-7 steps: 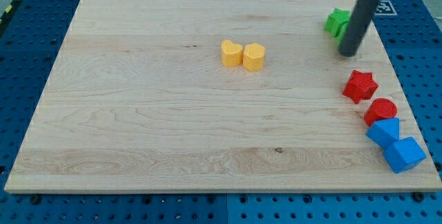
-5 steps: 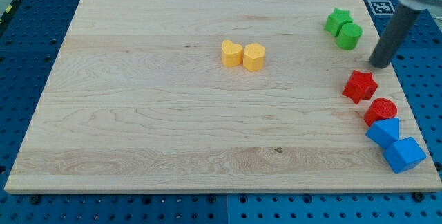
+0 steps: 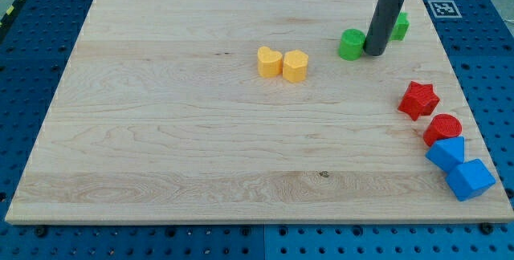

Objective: Place the green circle above the yellow blocks

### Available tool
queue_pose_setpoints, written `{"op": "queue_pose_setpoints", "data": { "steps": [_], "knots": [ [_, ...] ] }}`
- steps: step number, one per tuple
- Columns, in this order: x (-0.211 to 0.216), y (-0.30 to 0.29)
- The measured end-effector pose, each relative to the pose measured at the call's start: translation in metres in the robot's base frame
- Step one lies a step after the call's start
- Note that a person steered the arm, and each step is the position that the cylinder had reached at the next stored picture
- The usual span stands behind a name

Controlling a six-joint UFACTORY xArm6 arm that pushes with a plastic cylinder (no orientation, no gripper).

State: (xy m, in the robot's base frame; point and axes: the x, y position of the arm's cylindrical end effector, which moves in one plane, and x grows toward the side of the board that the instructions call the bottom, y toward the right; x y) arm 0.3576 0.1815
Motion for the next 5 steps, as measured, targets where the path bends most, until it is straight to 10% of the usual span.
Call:
{"op": "queue_pose_setpoints", "data": {
  "steps": [5],
  "knots": [
    [-0.041, -0.066]
  ]
}}
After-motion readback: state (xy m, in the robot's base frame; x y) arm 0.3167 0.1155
